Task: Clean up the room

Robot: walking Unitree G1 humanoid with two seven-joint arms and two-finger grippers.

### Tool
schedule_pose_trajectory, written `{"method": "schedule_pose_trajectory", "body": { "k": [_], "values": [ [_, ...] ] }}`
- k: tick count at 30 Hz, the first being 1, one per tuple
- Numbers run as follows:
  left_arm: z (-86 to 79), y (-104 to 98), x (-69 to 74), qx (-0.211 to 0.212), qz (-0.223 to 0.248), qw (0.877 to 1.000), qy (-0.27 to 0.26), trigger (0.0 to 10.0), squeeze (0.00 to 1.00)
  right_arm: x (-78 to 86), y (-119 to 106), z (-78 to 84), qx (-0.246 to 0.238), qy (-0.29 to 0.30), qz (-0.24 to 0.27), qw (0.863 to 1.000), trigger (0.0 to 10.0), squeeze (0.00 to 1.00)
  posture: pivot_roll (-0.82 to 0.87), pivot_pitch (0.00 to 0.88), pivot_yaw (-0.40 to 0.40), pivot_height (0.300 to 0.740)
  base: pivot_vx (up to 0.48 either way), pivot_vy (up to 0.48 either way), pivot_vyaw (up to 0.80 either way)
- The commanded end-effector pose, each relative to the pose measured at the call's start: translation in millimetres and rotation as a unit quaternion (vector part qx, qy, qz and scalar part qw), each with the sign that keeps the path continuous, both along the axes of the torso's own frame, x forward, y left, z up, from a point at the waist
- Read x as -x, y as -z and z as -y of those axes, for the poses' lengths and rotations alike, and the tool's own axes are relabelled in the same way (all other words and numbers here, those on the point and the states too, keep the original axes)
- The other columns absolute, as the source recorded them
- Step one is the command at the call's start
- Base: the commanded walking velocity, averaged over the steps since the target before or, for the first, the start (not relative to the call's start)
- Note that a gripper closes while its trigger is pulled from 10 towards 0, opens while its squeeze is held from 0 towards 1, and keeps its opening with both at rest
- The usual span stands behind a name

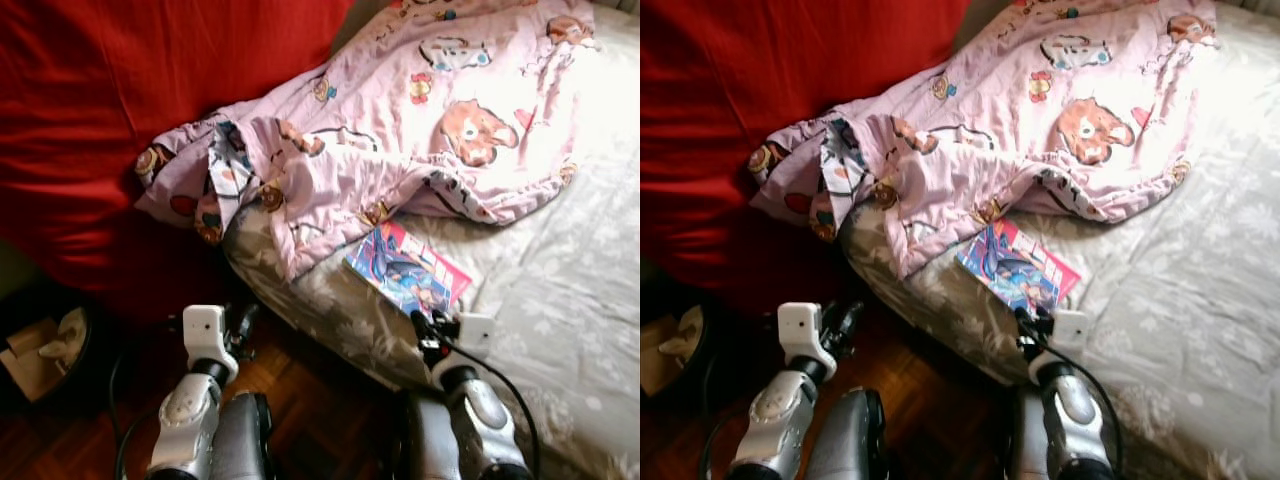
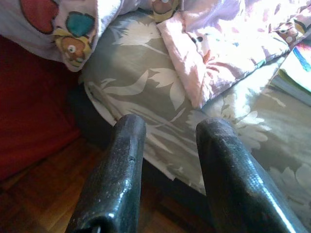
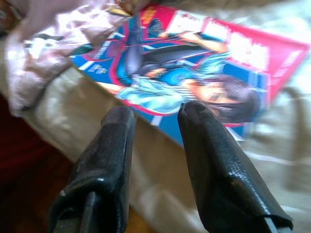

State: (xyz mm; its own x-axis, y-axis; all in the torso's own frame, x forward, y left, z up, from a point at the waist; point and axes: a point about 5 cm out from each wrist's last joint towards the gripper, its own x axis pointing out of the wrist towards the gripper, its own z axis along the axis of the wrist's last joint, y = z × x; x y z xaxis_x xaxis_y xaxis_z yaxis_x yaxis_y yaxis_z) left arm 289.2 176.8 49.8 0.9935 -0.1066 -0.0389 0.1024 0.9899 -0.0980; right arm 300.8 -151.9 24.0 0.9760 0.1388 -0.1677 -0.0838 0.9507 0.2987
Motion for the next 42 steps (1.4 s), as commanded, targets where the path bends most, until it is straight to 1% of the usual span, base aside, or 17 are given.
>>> {"method": "schedule_pose_trajectory", "body": {
  "k": [1, 2, 4, 5, 7, 11, 13, 18, 20, 21, 22, 23, 24, 28, 31, 39, 42],
  "values": [
    [-3.7, 6, 5.1, -0.002, -0.016, 1.0, -0.003, 10.0, 0.0, -2.4, 2, 2.2, -0.019, 0.017, -0.02, 0.999, 10.0, 0.77, 0.04, 0.248, 0.054, 0.589, 0.0, 0.0, 0.0],
    [-4.1, 5, 4.9, -0.002, -0.015, 1.0, -0.003, 10.0, 0.0, -5.1, 0, 2.6, -0.026, 0.023, -0.02, 0.999, 10.0, 1.0, 0.05, 0.251, 0.056, 0.589, 0.0, 0.0, 0.0],
    [-4.3, 5, 4.9, -0.003, -0.015, 1.0, -0.003, 10.0, 0.0, -6.5, -1, 2.7, -0.03, 0.025, -0.02, 0.999, 10.0, 1.0, 0.05, 0.251, 0.056, 0.589, 0.0, 0.0, 0.0],
    [-6.0, 5, 4.9, -0.009, -0.017, 1.0, -0.002, 10.0, 0.0, -10.9, -4, 3.8, -0.041, 0.038, -0.024, 0.998, 10.0, 1.0, 0.06, 0.259, 0.063, 0.589, 0.0, 0.0, 0.0],
    [-8.1, 5, 6.1, -0.011, -0.018, 1.0, -0.003, 10.0, 0.0, -17.3, -10, 4.3, -0.042, 0.047, -0.018, 0.998, 10.0, 1.0, 0.06, 0.264, 0.068, 0.589, 0.0, 0.0, 0.0],
    [-9.2, 5, 8.1, -0.013, -0.019, 1.0, -0.002, 10.0, 0.0, -22.3, -15, 6.3, -0.047, 0.062, -0.014, 0.997, 10.0, 1.0, 0.07, 0.266, 0.069, 0.589, 0.0, 0.0, 0.0],
    [-10.0, 6, 10.4, -0.017, -0.02, 1.0, 0.002, 10.0, 0.0, -23.5, -14, 8.7, -0.039, 0.08, -0.024, 0.996, 10.0, 1.0, 0.08, 0.267, 0.067, 0.589, 0.0, 0.0, 0.0],
    [-12.5, 6, 15.2, -0.017, -0.021, 1.0, -0.001, 10.0, 0.0, -23.9, -14, 10.0, -0.038, 0.095, -0.028, 0.994, 10.0, 1.0, 0.09, 0.282, 0.065, 0.589, 0.0, 0.0, 0.0],
    [-14.7, 8, 18.2, -0.019, -0.025, 1.0, -0.003, 10.0, 0.0, -23.5, -13, 13.9, -0.031, 0.115, -0.033, 0.992, 10.0, 1.0, 0.1, 0.287, 0.066, 0.589, 0.0, 0.0, 0.0],
    [-15.0, 8, 18.7, -0.019, -0.026, 0.999, -0.003, 10.0, 0.0, -23.4, -13, 14.5, -0.03, 0.118, -0.034, 0.992, 10.0, 0.98, 0.1, 0.287, 0.066, 0.589, 0.0, 0.0, 0.0],
    [-15.2, 8, 20.4, -0.019, -0.026, 0.999, -0.003, 10.0, 0.0, -22.8, -13, 16.5, -0.033, 0.127, -0.034, 0.991, 10.0, 0.71, 0.1, 0.293, 0.067, 0.589, 0.0, 0.0, 0.0],
    [-15.2, 8, 21.5, -0.019, -0.026, 0.999, -0.004, 10.0, 0.0, -22.4, -12, 17.6, -0.033, 0.131, -0.034, 0.99, 10.0, 0.07, 0.1, 0.298, 0.068, 0.589, 0.0, 0.0, 0.0],
    [-15.2, 8, 22.3, -0.02, -0.027, 0.999, -0.003, 10.0, 0.0, -21.8, -12, 18.5, -0.036, 0.135, -0.036, 0.989, 10.0, 0.0, 0.1, 0.3, 0.068, 0.589, 0.0, 0.0, 0.0],
    [-15.1, 8, 26.3, -0.02, -0.028, 0.999, -0.003, 10.0, 0.0, -19.6, -8, 19.5, -0.048, 0.138, -0.044, 0.988, 10.0, 0.0, 0.11, 0.321, 0.068, 0.589, 0.0, 0.0, 0.0],
    [-15.6, 7, 29.7, -0.024, -0.03, 0.999, 0.003, 10.0, 0.0, -21.5, -10, 16.8, -0.071, 0.133, -0.038, 0.988, 10.0, 0.0, 0.11, 0.337, 0.069, 0.589, 0.0, 0.0, 0.0],
    [-18.4, 10, 36.3, -0.028, -0.039, 0.999, 0.0, 10.0, 0.0, -25.4, -15, 16.7, -0.069, 0.128, -0.031, 0.989, 10.0, 0.0, 0.13, 0.357, 0.078, 0.589, 0.0, 0.0, 0.0],
    [-17.8, 9, 37.6, -0.029, -0.04, 0.999, 0.002, 10.0, 0.0, -27.4, -18, 14.6, -0.078, 0.122, -0.02, 0.989, 10.0, 0.0, 0.13, 0.362, 0.082, 0.589, 0.0, 0.0, 0.0]
  ]
}}
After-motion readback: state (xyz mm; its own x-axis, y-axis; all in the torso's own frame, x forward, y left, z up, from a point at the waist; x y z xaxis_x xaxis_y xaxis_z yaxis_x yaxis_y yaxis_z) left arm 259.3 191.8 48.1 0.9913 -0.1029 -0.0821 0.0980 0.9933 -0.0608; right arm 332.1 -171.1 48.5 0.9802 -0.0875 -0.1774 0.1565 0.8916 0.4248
